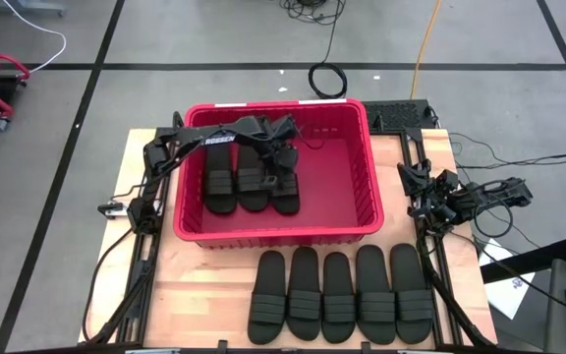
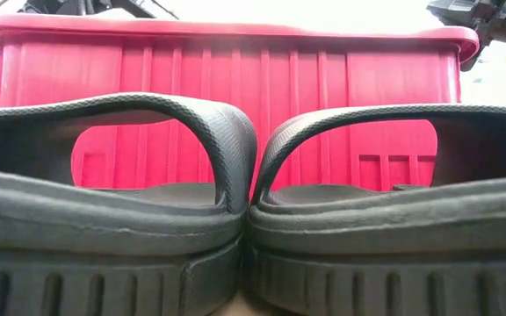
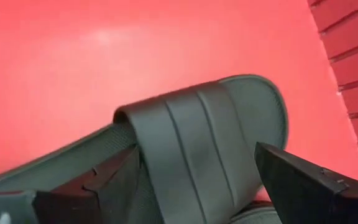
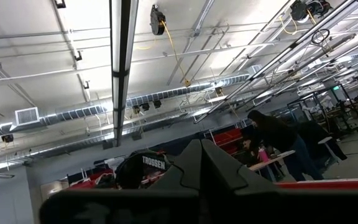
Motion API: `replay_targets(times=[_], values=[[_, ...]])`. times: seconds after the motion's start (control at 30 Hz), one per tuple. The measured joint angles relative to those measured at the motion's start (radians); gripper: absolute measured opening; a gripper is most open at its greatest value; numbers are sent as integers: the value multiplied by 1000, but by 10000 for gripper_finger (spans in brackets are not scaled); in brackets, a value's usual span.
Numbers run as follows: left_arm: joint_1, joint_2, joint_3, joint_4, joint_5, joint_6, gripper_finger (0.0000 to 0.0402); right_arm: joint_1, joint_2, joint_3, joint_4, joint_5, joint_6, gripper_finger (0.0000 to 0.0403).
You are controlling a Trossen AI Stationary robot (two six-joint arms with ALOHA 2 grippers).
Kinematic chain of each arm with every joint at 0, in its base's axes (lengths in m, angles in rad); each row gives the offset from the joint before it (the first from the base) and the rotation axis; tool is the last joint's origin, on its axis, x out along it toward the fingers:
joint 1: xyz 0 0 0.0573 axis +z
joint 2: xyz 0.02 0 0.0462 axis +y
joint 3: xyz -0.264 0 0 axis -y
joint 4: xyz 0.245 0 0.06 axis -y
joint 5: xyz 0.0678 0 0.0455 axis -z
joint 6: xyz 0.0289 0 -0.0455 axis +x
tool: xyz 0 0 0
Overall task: Pick and place slides into bin
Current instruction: Put the slipper into the bin
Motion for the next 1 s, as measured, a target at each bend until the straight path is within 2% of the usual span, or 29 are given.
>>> replay_targets(times=[0.23, 0.4, 0.53, 0.7, 0.77, 0.9, 1.0], values=[[-8, 0, 144, -69, -14, -24, 292, 0, 0, 0, -5, 0, 1, 0], [-56, -3, 244, -32, -78, -43, 246, 0, 0, 0, -12, 0, 25, 0], [-99, -3, 263, -32, -105, -41, 179, 0, 0, 0, -14, 0, 26, 0], [-141, -28, 262, -196, -21, -18, 43, 0, 0, 0, -14, -3, 26, 0], [-157, -74, 262, -240, -22, -8, 13, 0, 0, 0, -14, -4, 26, 0], [-179, -200, 262, -238, -105, -61, 14, 0, 0, 0, -12, -4, 30, 0], [-183, -333, 263, -167, -113, -159, 3, 0, 0, 0, 0, -6, 31, 0]])
